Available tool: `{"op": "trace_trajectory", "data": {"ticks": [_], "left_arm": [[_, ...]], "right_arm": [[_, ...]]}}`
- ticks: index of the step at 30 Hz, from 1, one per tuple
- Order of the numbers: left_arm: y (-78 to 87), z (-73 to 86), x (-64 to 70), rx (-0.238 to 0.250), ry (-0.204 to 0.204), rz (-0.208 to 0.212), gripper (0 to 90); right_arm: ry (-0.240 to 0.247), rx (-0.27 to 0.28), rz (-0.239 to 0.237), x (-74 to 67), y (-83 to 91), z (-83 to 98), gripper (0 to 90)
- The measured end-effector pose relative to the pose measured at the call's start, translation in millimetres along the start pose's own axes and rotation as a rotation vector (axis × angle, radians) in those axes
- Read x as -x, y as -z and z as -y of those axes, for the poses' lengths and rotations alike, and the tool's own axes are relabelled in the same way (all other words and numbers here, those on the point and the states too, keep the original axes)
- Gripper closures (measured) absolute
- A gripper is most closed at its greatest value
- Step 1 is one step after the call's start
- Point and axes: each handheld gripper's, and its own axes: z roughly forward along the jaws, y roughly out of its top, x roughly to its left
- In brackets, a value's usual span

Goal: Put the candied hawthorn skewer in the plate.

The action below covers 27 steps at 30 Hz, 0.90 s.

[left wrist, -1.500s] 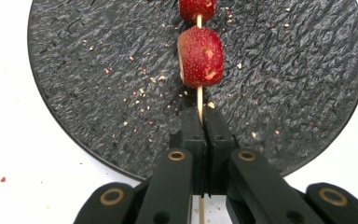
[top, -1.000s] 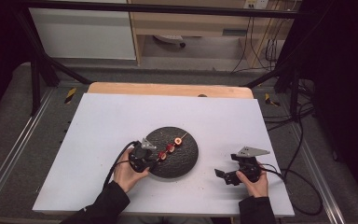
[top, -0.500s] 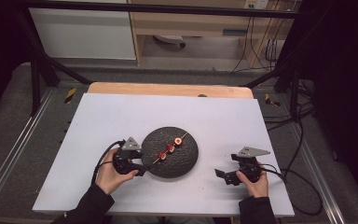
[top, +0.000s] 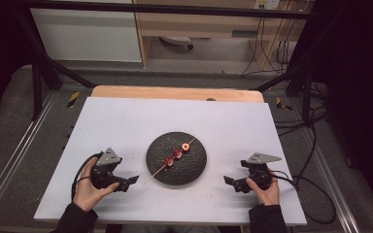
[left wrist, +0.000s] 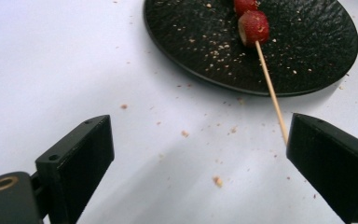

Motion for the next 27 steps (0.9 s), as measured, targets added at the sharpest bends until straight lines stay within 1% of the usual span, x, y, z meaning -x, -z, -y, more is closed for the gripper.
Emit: {"op": "trace_trajectory", "data": {"ticks": [4, 8, 10, 11, 15, 17, 20, 27], "left_arm": [[4.1, 12.0, -6.1, 0.015, -0.001, -0.007, 6.6], [5.8, 25.8, -11.3, 0.022, 0.009, -0.014, 6.6], [6.6, 32.0, -13.7, 0.026, 0.019, -0.022, 6.6], [7.1, 34.8, -15.0, 0.025, 0.022, -0.026, 6.6], [9.5, 44.0, -19.6, 0.029, 0.029, -0.052, 6.6], [10.4, 47.6, -21.5, 0.031, 0.040, -0.052, 6.6], [12.1, 51.1, -23.7, 0.027, 0.037, -0.061, 6.6], [14.3, 53.9, -26.1, 0.029, 0.043, -0.055, 6.8]], "right_arm": [[0.006, -0.001, 0.003, 0.2, -0.3, 0.4, 0.6], [0.008, -0.003, 0.006, 0.1, -0.2, 0.7, 0.6], [0.002, -0.008, 0.006, -0.6, -0.4, 0.9, 0.6], [0.008, -0.009, 0.009, -0.4, -0.9, 1.3, 0.5], [0.006, -0.024, 0.008, -0.9, -1.9, 2.6, 0.6], [0.011, -0.026, 0.008, -0.6, -2.3, 3.7, 0.6], [0.001, -0.032, 0.006, -1.6, -2.4, 5.1, 0.5], [0.010, -0.042, 0.006, -2.1, -3.6, 6.5, 0.6]]}}
